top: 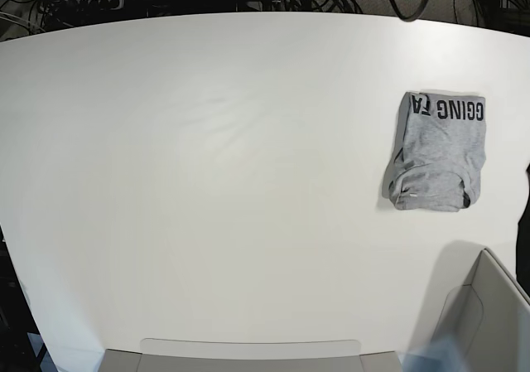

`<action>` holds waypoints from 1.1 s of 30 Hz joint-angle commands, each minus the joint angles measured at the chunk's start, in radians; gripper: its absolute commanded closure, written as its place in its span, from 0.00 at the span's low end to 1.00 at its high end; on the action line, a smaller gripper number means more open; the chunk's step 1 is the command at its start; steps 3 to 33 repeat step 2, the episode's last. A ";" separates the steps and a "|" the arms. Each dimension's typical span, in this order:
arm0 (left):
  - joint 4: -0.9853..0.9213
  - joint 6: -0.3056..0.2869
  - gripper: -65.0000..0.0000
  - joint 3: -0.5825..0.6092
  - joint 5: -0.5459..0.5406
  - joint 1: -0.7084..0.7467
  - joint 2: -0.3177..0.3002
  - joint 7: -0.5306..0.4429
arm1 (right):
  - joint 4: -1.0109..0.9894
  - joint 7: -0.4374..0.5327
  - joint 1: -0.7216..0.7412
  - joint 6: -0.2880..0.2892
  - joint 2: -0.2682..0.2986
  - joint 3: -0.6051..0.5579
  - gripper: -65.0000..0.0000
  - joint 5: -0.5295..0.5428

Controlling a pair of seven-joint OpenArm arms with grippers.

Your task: Fold the T-shirt properly

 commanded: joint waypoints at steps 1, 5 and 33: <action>0.002 -0.011 1.00 0.005 0.000 -0.007 -0.007 0.004 | 0.003 0.019 0.008 -0.026 0.011 0.001 1.00 -0.013; 0.002 -0.008 1.00 0.012 0.000 -0.011 -0.007 0.023 | 0.003 0.019 0.013 -0.046 0.009 0.001 1.00 -0.029; 0.002 -0.008 1.00 0.012 0.000 -0.011 -0.007 0.023 | 0.003 0.019 0.013 -0.046 0.009 0.001 1.00 -0.029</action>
